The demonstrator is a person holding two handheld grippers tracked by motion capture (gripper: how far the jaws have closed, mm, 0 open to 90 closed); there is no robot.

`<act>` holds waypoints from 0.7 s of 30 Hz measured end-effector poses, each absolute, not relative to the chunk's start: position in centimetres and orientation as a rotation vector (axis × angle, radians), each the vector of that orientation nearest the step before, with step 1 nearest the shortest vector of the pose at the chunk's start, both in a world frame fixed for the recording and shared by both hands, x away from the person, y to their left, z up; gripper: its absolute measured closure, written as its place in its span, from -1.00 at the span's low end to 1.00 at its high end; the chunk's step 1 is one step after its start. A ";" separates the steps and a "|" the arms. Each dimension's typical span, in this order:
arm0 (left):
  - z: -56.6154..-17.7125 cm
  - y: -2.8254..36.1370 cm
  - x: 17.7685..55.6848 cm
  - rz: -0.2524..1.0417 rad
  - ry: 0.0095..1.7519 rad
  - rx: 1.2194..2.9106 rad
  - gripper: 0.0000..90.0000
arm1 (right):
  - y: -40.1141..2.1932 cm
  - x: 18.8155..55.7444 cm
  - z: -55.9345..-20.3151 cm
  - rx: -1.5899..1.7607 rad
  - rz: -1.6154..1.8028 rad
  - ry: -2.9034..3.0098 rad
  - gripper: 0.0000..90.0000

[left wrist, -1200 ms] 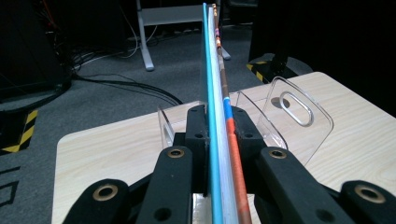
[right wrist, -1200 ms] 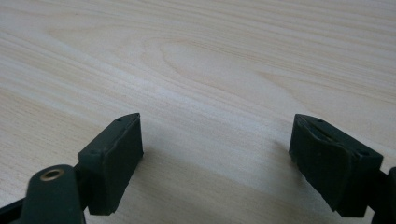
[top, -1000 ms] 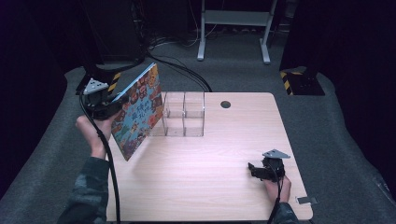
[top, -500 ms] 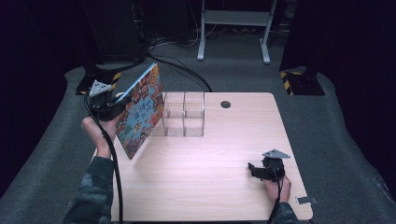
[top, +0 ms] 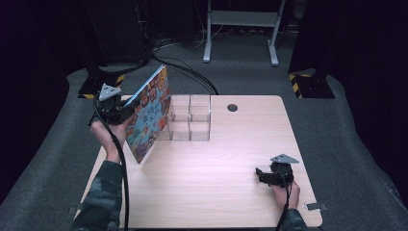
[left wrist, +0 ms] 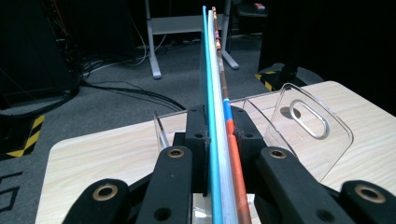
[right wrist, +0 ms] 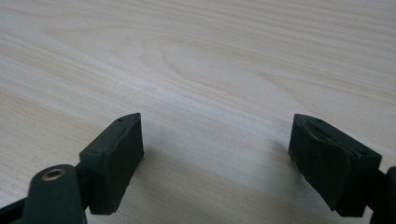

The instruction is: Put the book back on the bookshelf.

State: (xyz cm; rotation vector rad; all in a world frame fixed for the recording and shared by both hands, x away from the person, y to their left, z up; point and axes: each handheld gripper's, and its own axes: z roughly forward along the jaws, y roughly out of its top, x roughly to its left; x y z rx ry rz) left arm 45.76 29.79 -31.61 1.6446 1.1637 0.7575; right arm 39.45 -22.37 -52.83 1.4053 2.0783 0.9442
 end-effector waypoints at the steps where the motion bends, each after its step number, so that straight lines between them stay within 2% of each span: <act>1: -31.7 29.8 45.7 0.757 1.163 1.643 0.78 | -22.4 39.4 -52.8 1.404 0.943 2.080 -0.61; 21: -32.9 29.6 46.3 0.759 1.174 1.623 0.78 | -22.4 39.4 -52.8 1.406 0.941 2.079 -0.61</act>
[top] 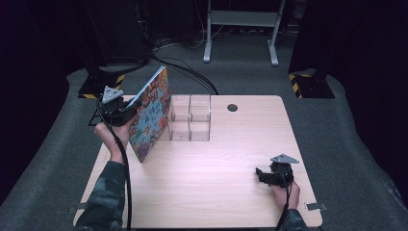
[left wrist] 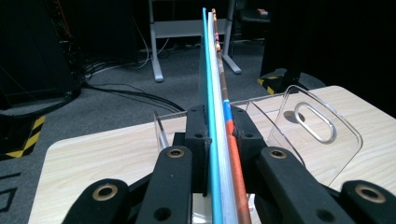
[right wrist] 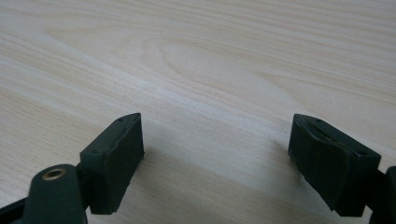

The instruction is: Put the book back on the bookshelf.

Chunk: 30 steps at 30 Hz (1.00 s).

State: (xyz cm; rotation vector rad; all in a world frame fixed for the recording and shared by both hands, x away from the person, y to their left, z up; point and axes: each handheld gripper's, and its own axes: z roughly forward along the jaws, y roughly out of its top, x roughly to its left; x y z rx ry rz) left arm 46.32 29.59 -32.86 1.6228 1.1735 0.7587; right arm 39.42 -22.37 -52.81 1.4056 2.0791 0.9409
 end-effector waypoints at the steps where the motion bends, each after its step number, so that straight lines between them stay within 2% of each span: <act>1: -33.0 29.6 46.4 0.757 1.174 1.622 0.78 | -22.4 39.4 -52.8 1.406 0.941 2.078 -0.61; 12: -33.7 30.2 46.3 0.743 1.147 1.616 0.76 | -22.3 39.4 -52.8 1.416 0.939 2.073 -0.60; 16: -33.5 30.3 46.1 0.712 1.108 1.623 0.69 | -22.3 39.4 -52.8 1.417 0.939 2.073 -0.60; 30: -32.1 31.4 44.4 0.682 1.098 1.673 0.07 | -22.3 39.4 -52.8 1.425 0.939 2.070 -0.60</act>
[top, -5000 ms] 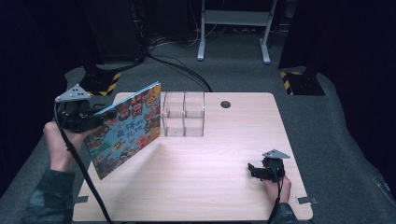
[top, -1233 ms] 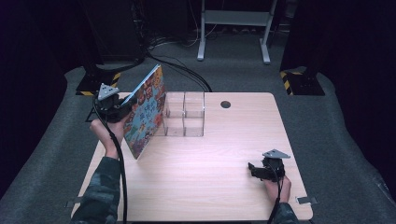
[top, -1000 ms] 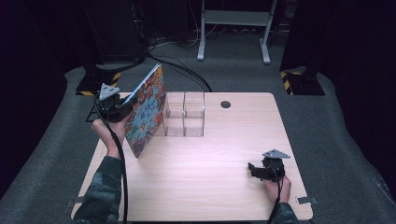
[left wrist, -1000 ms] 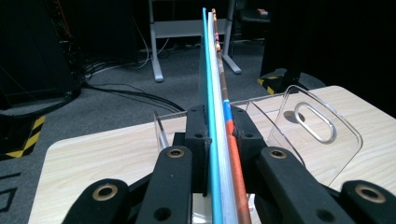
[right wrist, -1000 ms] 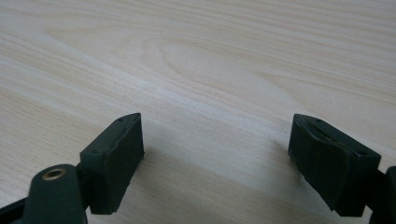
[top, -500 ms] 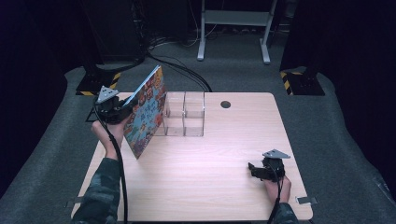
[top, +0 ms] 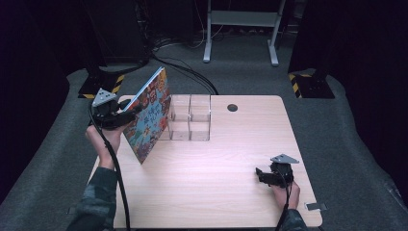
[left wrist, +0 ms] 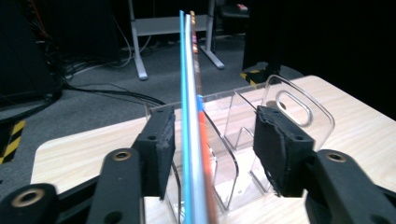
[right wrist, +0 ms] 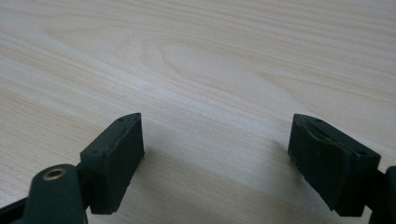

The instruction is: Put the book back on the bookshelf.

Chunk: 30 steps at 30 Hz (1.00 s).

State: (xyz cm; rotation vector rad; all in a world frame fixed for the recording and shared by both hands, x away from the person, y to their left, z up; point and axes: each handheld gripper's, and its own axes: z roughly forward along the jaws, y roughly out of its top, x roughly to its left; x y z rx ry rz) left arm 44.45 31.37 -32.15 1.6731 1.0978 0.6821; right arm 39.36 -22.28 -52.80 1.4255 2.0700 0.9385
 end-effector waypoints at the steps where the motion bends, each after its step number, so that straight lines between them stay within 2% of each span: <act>1: -32.1 31.4 44.3 0.680 1.096 1.679 0.03 | -22.3 39.4 -52.8 1.424 0.938 2.071 -0.60; 9: -31.8 32.2 43.0 0.719 1.148 1.724 -0.43 | -22.3 39.4 -52.8 1.422 0.937 2.071 -0.60; 13: -31.8 32.7 42.2 0.694 1.149 1.735 -0.49 | -22.3 39.4 -52.8 1.425 0.938 2.070 -0.60; 17: -31.8 32.8 41.3 0.673 1.129 1.792 -0.65 | -22.3 39.4 -52.8 1.424 0.938 2.070 -0.60; 25: -32.4 32.6 38.4 0.669 1.103 1.853 -0.72 | -22.3 39.4 -52.8 1.418 0.935 2.074 -0.61; 30: -34.1 32.3 37.2 0.656 1.123 1.886 -0.83 | -22.4 39.4 -52.8 1.420 0.939 2.073 -0.61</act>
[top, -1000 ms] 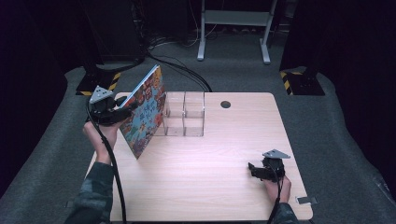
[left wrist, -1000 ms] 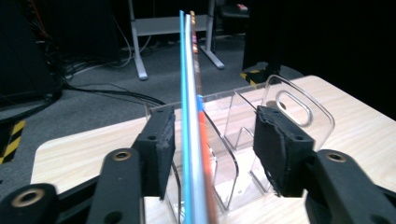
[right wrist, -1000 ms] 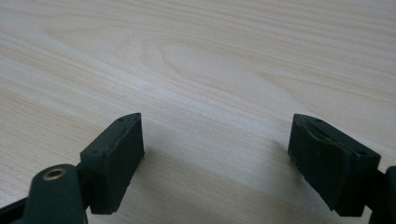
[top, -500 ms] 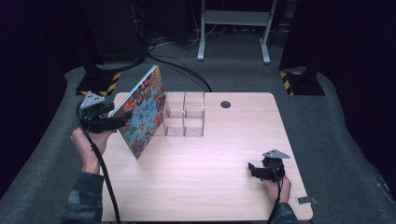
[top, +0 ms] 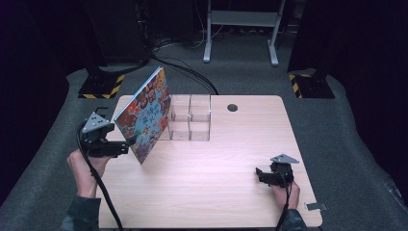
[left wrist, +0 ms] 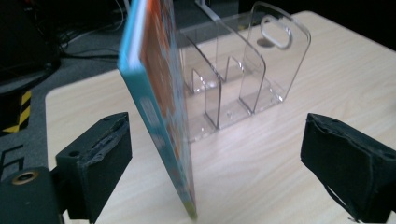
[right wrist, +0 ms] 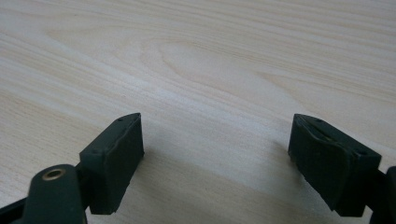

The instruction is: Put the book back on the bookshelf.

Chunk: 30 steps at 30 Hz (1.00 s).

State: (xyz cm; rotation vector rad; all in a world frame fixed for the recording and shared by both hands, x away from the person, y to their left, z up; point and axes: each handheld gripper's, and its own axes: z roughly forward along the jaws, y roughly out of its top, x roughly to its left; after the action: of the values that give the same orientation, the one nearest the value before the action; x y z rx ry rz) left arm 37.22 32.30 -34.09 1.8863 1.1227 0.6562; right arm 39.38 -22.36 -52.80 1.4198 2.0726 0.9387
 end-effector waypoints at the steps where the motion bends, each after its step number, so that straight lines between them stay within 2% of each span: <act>1: -34.5 32.3 37.0 0.655 1.127 1.896 -0.85 | -22.3 39.4 -52.8 1.421 0.939 2.070 -0.61; 10: -38.7 32.2 35.7 0.588 1.183 1.961 -1.00 | -22.4 39.4 -52.8 1.422 0.938 2.070 -0.61; 17: -42.3 32.4 35.1 0.520 1.227 1.957 -1.00 | -22.4 39.4 -52.8 1.418 0.938 2.072 -0.61; 19: -43.9 32.6 35.1 0.455 1.255 1.951 -1.00 | -22.4 39.4 -52.8 1.418 0.938 2.071 -0.61; 24: -47.6 32.7 35.4 0.408 1.281 1.959 -1.00 | -22.4 39.4 -52.8 1.415 0.940 2.071 -0.61; 30: -50.6 32.9 35.3 0.418 1.295 1.962 -1.00 | -22.4 39.4 -52.8 1.416 0.940 2.071 -0.61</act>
State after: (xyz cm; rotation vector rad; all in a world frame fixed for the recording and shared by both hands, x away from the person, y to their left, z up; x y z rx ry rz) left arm 35.29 32.91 -50.65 1.9619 1.2950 0.4184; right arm 39.43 -22.38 -52.82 1.4161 2.0713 0.9398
